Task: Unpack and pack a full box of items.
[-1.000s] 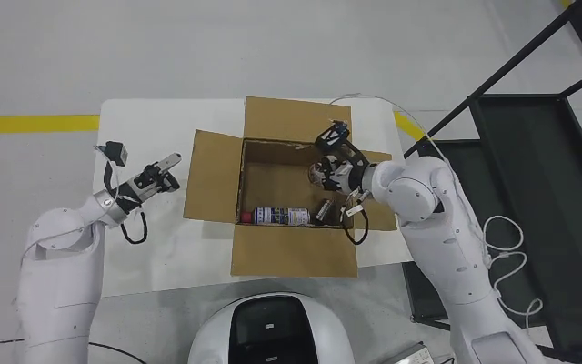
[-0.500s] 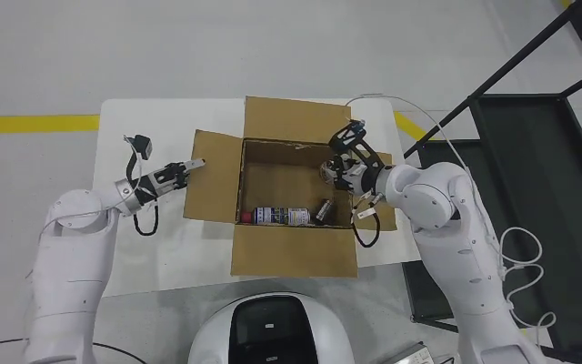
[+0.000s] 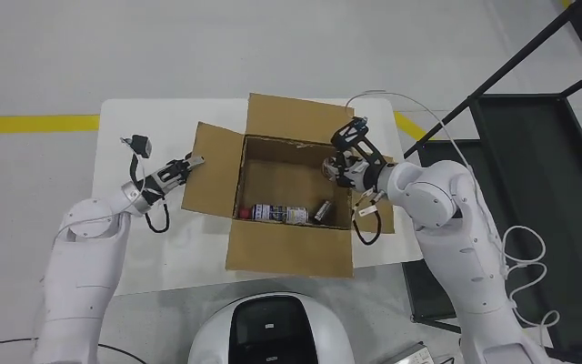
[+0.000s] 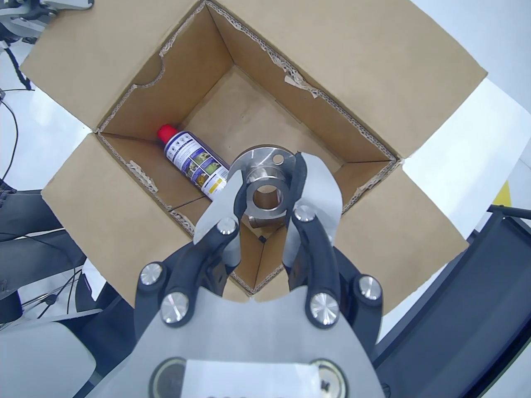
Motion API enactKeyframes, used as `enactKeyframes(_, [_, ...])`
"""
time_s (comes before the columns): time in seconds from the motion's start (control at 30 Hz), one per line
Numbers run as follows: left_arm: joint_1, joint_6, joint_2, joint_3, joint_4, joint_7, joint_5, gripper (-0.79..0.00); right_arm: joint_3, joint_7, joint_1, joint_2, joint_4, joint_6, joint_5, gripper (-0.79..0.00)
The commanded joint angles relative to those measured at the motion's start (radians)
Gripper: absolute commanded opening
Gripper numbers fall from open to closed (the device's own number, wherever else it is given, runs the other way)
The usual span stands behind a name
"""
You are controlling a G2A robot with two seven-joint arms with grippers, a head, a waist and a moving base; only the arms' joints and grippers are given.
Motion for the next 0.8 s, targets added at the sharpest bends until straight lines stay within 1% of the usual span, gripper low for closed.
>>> enactKeyframes(0.0, [0.03,-0.015,0.003,-0.02,-0.013,0.056,-0.013,-0.785,-0.007,-0.004,0.007,0.001,0.01,-0.002,-0.004,-0.785])
enactKeyframes(0.27, [0.148,0.007,0.02,-0.11,-0.084,0.17,-0.022,-0.785,-0.035,-0.017,0.046,0.005,0.062,0.0,-0.025,-0.785])
enactKeyframes(0.4, [0.206,0.028,0.027,-0.147,-0.147,0.191,-0.03,-0.785,-0.042,-0.026,0.064,0.007,0.08,0.008,-0.032,-0.785])
enactKeyframes(0.43, [0.219,0.039,0.029,-0.157,-0.161,0.193,-0.035,-0.634,-0.043,-0.028,0.068,0.007,0.084,0.01,-0.034,-0.785])
enactKeyframes(0.47, [0.229,0.048,0.031,-0.167,-0.176,0.199,-0.031,0.0,-0.042,-0.03,0.071,0.008,0.087,0.013,-0.036,-0.785])
enactKeyframes(0.6, [0.255,0.058,0.039,-0.205,-0.227,0.233,-0.005,0.0,-0.036,-0.025,0.078,0.012,0.113,0.036,-0.062,-0.785])
enactKeyframes(0.77, [0.271,0.048,0.047,-0.263,-0.296,0.339,0.078,0.0,-0.018,-0.029,0.075,0.017,0.154,0.083,-0.108,-0.785])
